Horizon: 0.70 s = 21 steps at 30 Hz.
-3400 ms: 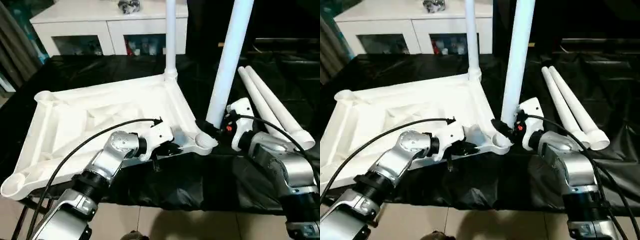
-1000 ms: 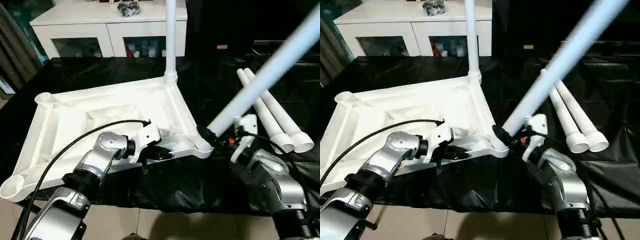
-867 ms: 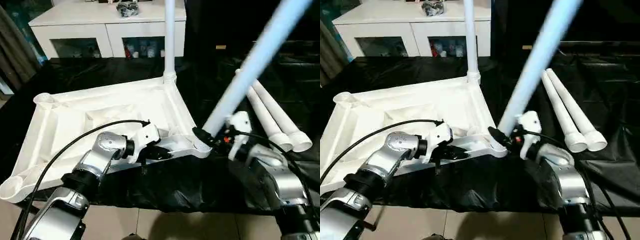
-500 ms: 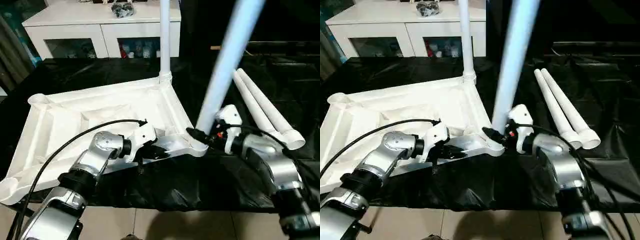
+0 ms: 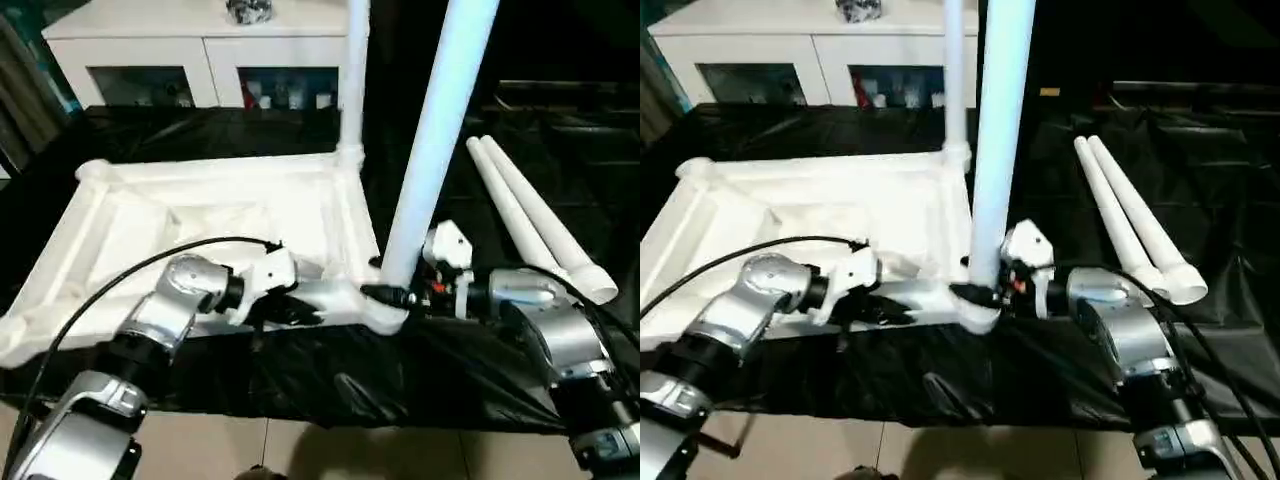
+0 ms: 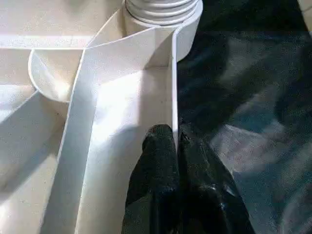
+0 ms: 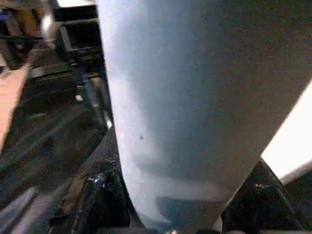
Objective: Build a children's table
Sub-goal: Insert table leg to table base
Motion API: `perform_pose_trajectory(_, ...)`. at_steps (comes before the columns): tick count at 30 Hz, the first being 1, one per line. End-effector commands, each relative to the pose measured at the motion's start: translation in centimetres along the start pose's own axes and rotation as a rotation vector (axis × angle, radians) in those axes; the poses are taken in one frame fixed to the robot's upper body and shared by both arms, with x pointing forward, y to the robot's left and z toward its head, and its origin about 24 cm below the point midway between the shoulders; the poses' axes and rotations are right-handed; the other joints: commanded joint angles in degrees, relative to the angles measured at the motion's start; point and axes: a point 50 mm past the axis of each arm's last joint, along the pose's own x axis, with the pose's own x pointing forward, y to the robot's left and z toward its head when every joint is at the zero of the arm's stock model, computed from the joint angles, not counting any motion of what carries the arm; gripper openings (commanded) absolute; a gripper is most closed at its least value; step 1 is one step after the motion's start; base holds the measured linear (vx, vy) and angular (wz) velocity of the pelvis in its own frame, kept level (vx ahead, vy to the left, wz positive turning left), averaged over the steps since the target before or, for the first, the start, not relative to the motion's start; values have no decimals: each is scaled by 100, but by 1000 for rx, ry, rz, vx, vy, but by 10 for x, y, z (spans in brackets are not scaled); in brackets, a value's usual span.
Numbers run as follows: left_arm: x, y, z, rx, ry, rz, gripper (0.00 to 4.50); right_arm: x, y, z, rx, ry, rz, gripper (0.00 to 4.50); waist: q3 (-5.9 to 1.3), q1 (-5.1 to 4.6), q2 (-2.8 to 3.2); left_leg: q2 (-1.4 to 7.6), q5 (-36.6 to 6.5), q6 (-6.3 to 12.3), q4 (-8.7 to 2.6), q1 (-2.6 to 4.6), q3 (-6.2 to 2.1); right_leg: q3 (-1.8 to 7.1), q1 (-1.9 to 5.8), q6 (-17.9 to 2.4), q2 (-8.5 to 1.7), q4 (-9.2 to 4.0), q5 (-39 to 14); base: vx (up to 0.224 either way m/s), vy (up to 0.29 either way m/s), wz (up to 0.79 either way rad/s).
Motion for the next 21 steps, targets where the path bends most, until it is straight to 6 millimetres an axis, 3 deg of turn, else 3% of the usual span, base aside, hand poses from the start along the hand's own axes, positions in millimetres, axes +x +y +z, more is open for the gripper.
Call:
perform_pose_trajectory(1,2,-3,5,30,1,-33,0,13,22,-37,108,136,124,191,-209,41,11,592,-1594,241,-537,91,-238,407,207,-1412,-614,-451,-940,0,0,0)
perform_pose_trajectory(4,1,-3,4,27,2,-21,0,15,21,-36,103,126,108,191,-220,33,26,586,-1553,227,-534,83,-237,404,219,-1486,-618,-440,-769,0,0,0)
perform_pose_trajectory(7,1,0,6,13,-20,25,0,18,15,-35,98,105,50,191,-214,20,42,587,-1703,156,-542,92,-238,407,214,-1517,-632,-450,-920,0,0,0)
perform_pose_trajectory(8,1,3,8,-4,-27,78,0,20,10,-35,93,109,-8,191,-204,24,97,583,-1875,87,-551,107,-248,408,208,-1488,-633,-469,-1176,0,0,0)
perform_pose_trajectory(11,1,13,13,-42,-37,233,0,22,-7,-37,71,143,-189,191,-125,-61,77,547,-2490,-204,-586,129,-294,398,200,-1239,-648,-559,-2298,0,0,0)
perform_pose_trajectory(12,2,13,15,-54,-35,266,0,22,-13,-37,81,148,-257,191,-110,-74,79,528,-2664,-260,-573,163,-329,394,180,-1040,-672,-615,-2936,0,0,0)
perform_pose_trajectory(14,5,14,21,-68,-38,314,0,22,-21,-37,118,145,-354,191,-125,-79,79,547,-2564,-278,-570,180,-349,425,161,-902,-690,-652,-3199,0,0,0)
perform_pose_trajectory(17,13,12,31,-89,-59,366,0,24,-29,-38,180,139,-462,191,-168,-68,88,560,-2198,-175,-568,144,-313,435,165,-1044,-643,-600,-2463,0,0,0)
perform_pose_trajectory(18,21,10,38,-88,-67,393,0,26,-32,-41,221,141,-512,191,-189,-80,64,574,-2002,-139,-568,136,-289,440,188,-1192,-626,-553,-1985,0,0,0)
perform_pose_trajectory(19,26,9,43,-88,-71,413,0,29,-33,-42,247,144,-544,191,-209,-74,82,563,-1790,-73,-547,119,-268,436,204,-1299,-625,-523,-1628,0,0,0)
perform_pose_trajectory(21,31,7,48,-85,-80,425,0,31,-34,-44,274,148,-574,191,-255,-51,64,534,-1412,60,-504,102,-235,422,240,-1389,-606,-481,-1087,0,0,0)
